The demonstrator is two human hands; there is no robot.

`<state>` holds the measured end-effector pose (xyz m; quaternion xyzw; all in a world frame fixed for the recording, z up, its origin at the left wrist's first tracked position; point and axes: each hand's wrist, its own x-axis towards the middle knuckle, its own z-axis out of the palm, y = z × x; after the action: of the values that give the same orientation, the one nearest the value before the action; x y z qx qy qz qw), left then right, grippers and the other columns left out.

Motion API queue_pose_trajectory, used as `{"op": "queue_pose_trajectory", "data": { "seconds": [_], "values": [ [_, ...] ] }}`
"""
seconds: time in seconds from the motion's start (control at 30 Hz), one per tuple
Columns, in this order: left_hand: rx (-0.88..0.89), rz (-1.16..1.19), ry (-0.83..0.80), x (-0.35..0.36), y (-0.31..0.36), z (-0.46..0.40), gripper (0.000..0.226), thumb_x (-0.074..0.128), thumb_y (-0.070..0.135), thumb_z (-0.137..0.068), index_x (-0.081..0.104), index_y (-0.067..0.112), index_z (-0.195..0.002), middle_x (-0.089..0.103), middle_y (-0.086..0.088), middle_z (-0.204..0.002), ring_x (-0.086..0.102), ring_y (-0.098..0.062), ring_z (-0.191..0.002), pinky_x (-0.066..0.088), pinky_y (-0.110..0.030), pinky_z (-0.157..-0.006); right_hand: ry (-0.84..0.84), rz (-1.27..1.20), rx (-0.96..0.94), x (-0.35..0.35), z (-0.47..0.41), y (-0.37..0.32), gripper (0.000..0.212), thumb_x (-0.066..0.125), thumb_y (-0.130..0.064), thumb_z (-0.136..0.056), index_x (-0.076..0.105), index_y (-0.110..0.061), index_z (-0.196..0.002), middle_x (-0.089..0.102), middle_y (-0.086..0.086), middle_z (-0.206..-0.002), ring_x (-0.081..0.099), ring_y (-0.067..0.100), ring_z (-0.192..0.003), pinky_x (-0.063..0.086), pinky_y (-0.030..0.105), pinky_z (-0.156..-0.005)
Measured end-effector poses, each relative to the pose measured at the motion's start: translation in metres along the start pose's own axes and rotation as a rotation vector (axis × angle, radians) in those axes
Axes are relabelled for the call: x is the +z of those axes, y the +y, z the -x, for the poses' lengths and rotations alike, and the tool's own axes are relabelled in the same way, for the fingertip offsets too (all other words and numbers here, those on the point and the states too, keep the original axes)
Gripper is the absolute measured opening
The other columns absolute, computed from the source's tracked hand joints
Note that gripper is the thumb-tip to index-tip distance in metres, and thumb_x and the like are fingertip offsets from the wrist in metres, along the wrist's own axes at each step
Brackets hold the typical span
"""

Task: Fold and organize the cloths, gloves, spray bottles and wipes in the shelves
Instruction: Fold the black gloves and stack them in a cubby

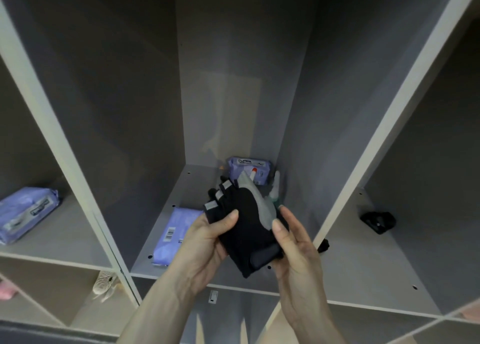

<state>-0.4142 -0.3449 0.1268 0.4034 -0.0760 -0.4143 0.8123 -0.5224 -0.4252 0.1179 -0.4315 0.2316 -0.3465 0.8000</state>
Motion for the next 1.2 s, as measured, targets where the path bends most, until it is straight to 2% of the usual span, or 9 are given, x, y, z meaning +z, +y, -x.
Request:
{"op": "queue_pose_trajectory", "data": {
  "seconds": [0.17, 0.3, 0.4, 0.5, 0.6, 0.73, 0.9, 1.03, 1.2],
  "values": [
    [-0.033, -0.247, 0.130, -0.005, -0.001, -0.003, 0.031, 0.066, 0.018, -0.083, 0.065, 0.009, -0.113, 0.068, -0.014, -0.118, 0.065, -0.025, -0.105, 0.052, -0.046, -0.093, 0.075, 0.151, -0.282, 0.001, -0.002, -0.001, 0.049, 0.060, 0.004, -0.087, 0.057, -0.027, -0.125, 0.071, -0.001, -0.113, 0.066, 0.013, -0.108, 0.052, 0.022, -0.091],
    [-0.185, -0.208, -0.006, -0.001, -0.002, 0.002, 0.049, 0.059, 0.048, -0.080, 0.067, 0.014, -0.114, 0.068, -0.008, -0.119, 0.061, -0.024, -0.108, 0.048, -0.039, -0.090, -0.033, 0.610, -0.518, -0.005, -0.006, 0.009, 0.061, 0.069, -0.010, -0.085, 0.048, -0.042, -0.132, 0.070, -0.006, -0.113, 0.064, 0.011, -0.109, 0.049, 0.030, -0.098],
    [-0.230, 0.011, -0.119, 0.000, -0.005, -0.001, 0.060, 0.046, 0.050, -0.088, 0.060, 0.007, -0.128, 0.061, -0.015, -0.129, 0.057, -0.029, -0.121, 0.040, -0.042, -0.106, -0.144, 0.961, -0.607, -0.004, 0.000, 0.020, 0.071, 0.068, -0.049, -0.078, 0.036, -0.043, -0.140, 0.066, -0.024, -0.112, 0.056, 0.002, -0.114, 0.039, 0.020, -0.100],
    [-0.217, 0.111, -0.071, -0.007, -0.008, -0.005, 0.062, 0.044, 0.050, -0.087, 0.059, 0.006, -0.129, 0.062, -0.017, -0.128, 0.058, -0.028, -0.120, 0.041, -0.043, -0.107, -0.060, 0.813, -0.660, -0.004, 0.007, 0.020, 0.061, 0.066, -0.046, -0.081, 0.046, -0.033, -0.137, 0.062, -0.016, -0.124, 0.053, 0.011, -0.123, 0.037, 0.028, -0.103],
    [-0.226, 0.123, -0.064, -0.013, -0.010, -0.004, 0.054, 0.048, 0.046, -0.084, 0.070, 0.008, -0.116, 0.068, -0.015, -0.118, 0.069, -0.025, -0.102, 0.056, -0.037, -0.087, 0.141, 0.577, -0.383, 0.001, 0.002, 0.008, 0.058, 0.072, -0.043, -0.080, 0.048, -0.034, -0.133, 0.056, -0.016, -0.132, 0.050, 0.000, -0.123, 0.040, 0.027, -0.105],
    [-0.237, 0.056, -0.087, -0.016, -0.013, -0.001, 0.048, 0.052, 0.041, -0.084, 0.071, 0.008, -0.112, 0.068, -0.018, -0.116, 0.069, -0.027, -0.102, 0.057, -0.038, -0.084, -0.130, 0.117, 0.311, 0.007, -0.015, -0.002, 0.043, 0.063, -0.028, -0.081, 0.065, -0.008, -0.120, 0.068, 0.014, -0.118, 0.065, 0.025, -0.109, 0.050, 0.040, -0.098],
    [-0.084, -0.072, -0.066, -0.020, -0.016, -0.002, 0.045, 0.058, 0.022, -0.082, 0.061, -0.001, -0.120, 0.069, -0.021, -0.111, 0.070, -0.027, -0.095, 0.059, -0.034, -0.080, -0.106, 0.003, 0.325, 0.009, -0.027, 0.004, 0.036, 0.062, -0.017, -0.083, 0.067, 0.002, -0.112, 0.069, 0.023, -0.109, 0.066, 0.035, -0.100, 0.052, 0.044, -0.094],
    [0.020, -0.171, -0.083, -0.025, -0.016, -0.001, 0.039, 0.059, 0.017, -0.081, 0.061, -0.002, -0.115, 0.070, -0.024, -0.107, 0.070, -0.031, -0.094, 0.059, -0.033, -0.079, -0.163, 0.062, 0.264, 0.005, -0.031, 0.000, 0.027, 0.064, -0.004, -0.077, 0.069, 0.004, -0.103, 0.073, 0.019, -0.094, 0.071, 0.024, -0.079, 0.059, 0.029, -0.068],
    [0.096, -0.299, -0.080, -0.028, -0.016, -0.004, 0.030, 0.058, 0.016, -0.082, 0.065, -0.001, -0.107, 0.072, -0.021, -0.099, 0.071, -0.028, -0.089, 0.059, -0.029, -0.074, -0.172, 0.218, 0.173, 0.002, -0.036, -0.004, 0.032, 0.071, -0.012, -0.072, 0.070, -0.001, -0.103, 0.073, 0.017, -0.099, 0.069, 0.024, -0.086, 0.057, 0.024, -0.075]
  ]
}}
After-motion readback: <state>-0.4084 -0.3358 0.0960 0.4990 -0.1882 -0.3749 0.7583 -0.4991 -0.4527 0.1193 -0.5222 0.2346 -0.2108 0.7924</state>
